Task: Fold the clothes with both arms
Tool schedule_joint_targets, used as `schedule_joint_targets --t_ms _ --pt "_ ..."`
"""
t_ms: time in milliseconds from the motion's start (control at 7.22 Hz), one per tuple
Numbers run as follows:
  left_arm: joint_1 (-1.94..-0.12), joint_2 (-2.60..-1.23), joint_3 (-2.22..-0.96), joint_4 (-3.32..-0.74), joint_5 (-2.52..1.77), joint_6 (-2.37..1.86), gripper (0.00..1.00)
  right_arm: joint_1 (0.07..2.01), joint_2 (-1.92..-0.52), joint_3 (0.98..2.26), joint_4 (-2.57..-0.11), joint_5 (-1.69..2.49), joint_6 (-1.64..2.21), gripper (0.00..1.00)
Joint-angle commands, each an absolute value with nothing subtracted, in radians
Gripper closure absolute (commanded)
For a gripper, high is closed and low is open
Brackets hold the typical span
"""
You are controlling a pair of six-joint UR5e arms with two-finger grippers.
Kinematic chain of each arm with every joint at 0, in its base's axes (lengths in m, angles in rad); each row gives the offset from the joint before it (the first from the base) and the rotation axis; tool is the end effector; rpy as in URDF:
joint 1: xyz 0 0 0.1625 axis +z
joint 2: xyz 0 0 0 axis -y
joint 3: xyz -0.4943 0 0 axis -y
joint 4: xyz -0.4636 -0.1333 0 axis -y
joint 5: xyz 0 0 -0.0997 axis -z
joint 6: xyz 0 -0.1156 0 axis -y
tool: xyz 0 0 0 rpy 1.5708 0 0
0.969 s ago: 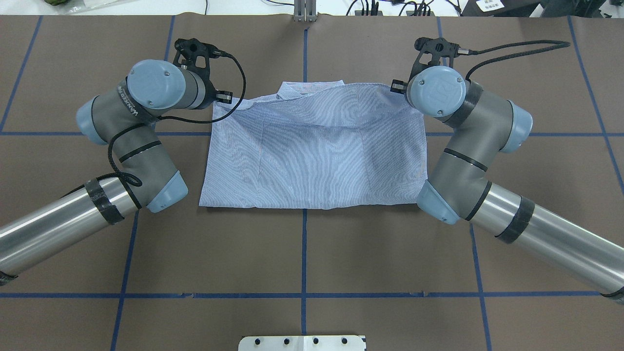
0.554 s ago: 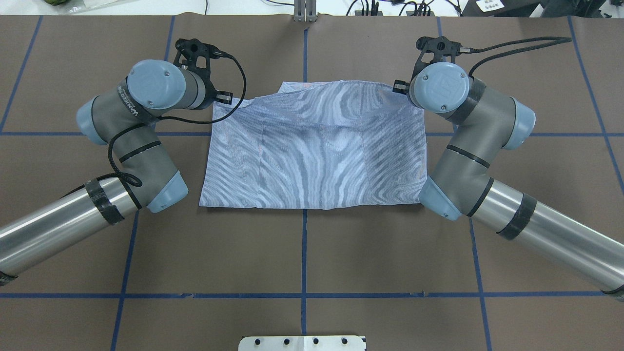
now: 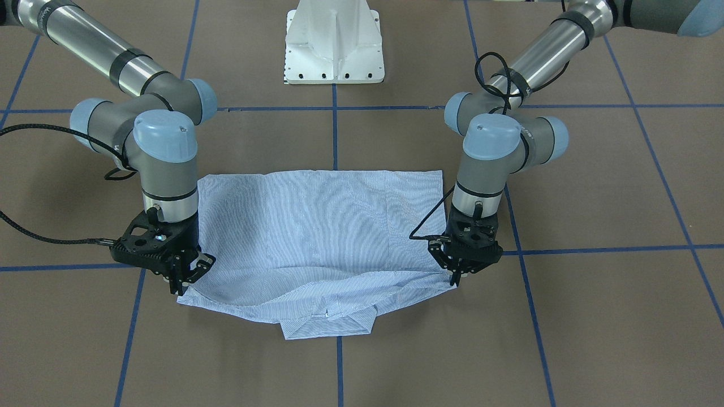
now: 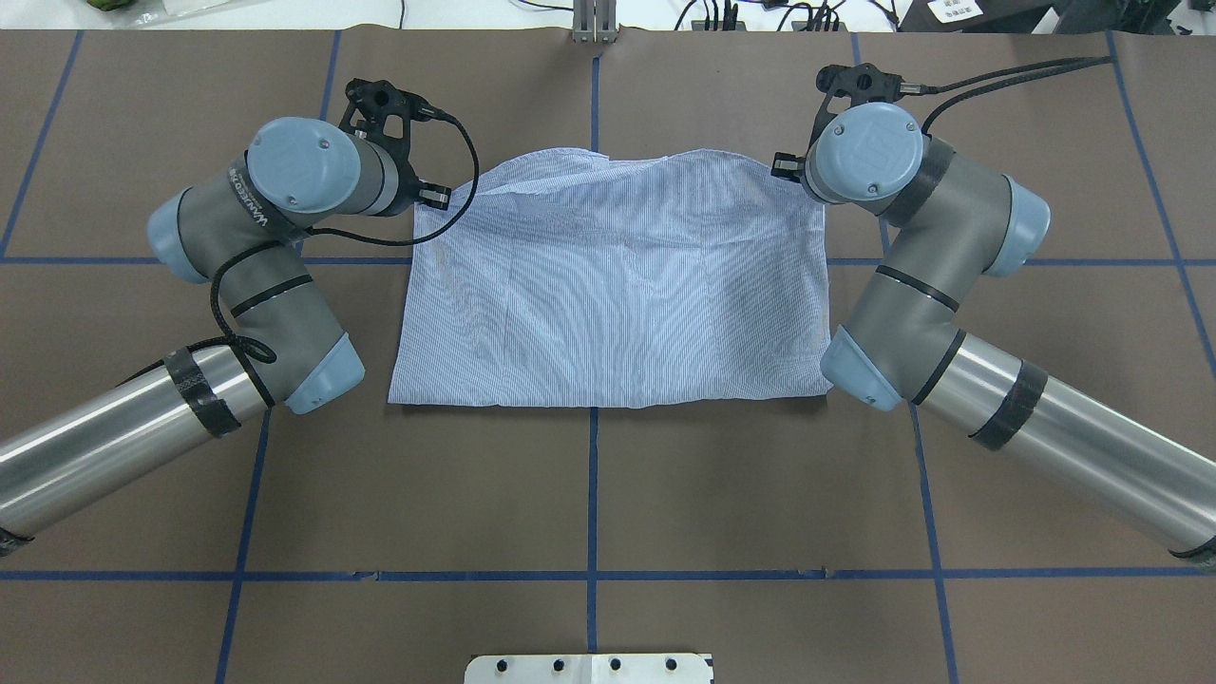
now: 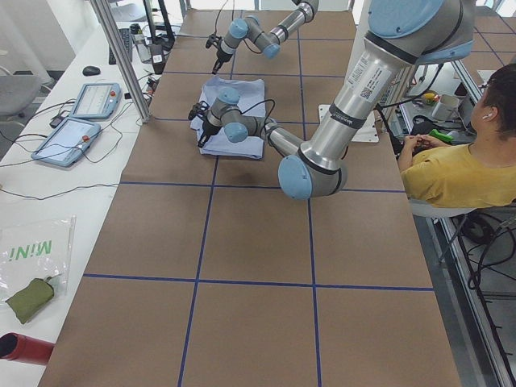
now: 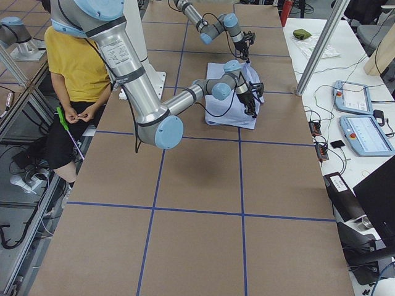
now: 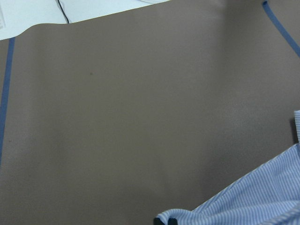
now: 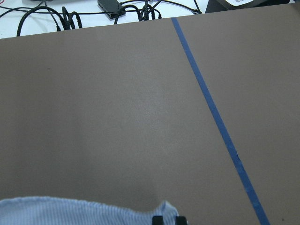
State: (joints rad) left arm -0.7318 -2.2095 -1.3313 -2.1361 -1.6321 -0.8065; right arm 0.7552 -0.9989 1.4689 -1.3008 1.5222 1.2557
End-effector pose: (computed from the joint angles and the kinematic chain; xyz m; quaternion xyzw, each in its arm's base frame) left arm 0.5655 -0.6776 0.3630 0.2954 0.3583 0.0286 0.8852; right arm -0.5108 -0.6717 0.3862 0.2038 -0.2994 0.2120 0.9077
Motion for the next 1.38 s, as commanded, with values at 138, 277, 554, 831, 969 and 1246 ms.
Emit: schedule_joint_targets --t_ms 138,277,554,831,969,1246 --pt "-0.790 -2.204 -1.353 -2.157 -1.829 -0.700 0.00 0.822 -0.989 1.514 -1.302 1.694 1.202 0.00" --pt "-0.798 -2.188 -1.409 -2.155 -1.862 -0.672 0.00 0.830 -1.012 1.572 -1.311 1.704 1.194 0.00" --pt "-0.786 -2.081 -1.568 -2.151 -1.894 -0.696 0.00 0.830 -1.093 1.678 -1.313 1.706 1.193 0.00" --pt "-0.709 -1.960 -1.682 -2.167 -1.910 -0.837 0.00 0.828 -1.100 1.690 -1.313 1.701 1.198 0.00" --pt "-0.662 -1.924 -1.693 -2.234 -1.863 -0.917 0.00 0.827 -1.100 1.690 -1.312 1.697 1.198 0.00" --pt "-0.565 -1.859 -1.694 -2.313 -1.766 -1.044 0.00 0.825 -1.098 1.692 -1.312 1.695 1.198 0.00"
